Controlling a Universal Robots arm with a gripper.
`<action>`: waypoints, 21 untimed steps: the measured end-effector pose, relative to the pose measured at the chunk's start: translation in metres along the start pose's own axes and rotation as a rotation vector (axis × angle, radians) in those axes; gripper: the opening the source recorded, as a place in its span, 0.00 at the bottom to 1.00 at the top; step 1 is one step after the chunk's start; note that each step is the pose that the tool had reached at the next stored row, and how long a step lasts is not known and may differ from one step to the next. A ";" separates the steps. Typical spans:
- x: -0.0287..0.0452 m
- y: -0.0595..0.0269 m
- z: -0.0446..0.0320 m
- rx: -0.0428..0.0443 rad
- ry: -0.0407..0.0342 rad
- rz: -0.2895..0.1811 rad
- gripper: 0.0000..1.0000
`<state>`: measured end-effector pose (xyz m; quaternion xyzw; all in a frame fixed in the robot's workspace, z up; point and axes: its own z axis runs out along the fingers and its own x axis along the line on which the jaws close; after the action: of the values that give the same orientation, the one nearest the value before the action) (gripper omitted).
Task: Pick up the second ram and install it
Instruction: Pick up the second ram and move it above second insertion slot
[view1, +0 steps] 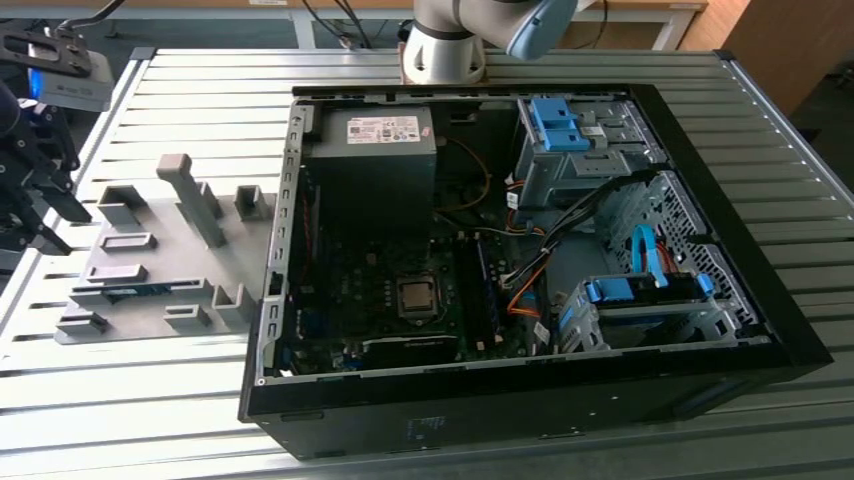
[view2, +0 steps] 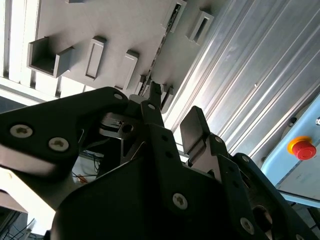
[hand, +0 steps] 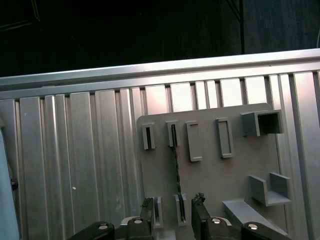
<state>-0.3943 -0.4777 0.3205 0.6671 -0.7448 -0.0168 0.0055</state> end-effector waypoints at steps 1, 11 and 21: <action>0.0000 0.0000 0.0001 0.0000 0.0005 0.000 0.43; 0.0001 -0.0002 0.0068 0.0007 0.0038 0.004 0.43; -0.0023 -0.0002 0.0160 0.0006 0.0087 0.008 0.43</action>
<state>-0.3943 -0.4753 0.3046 0.6642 -0.7474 -0.0136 0.0087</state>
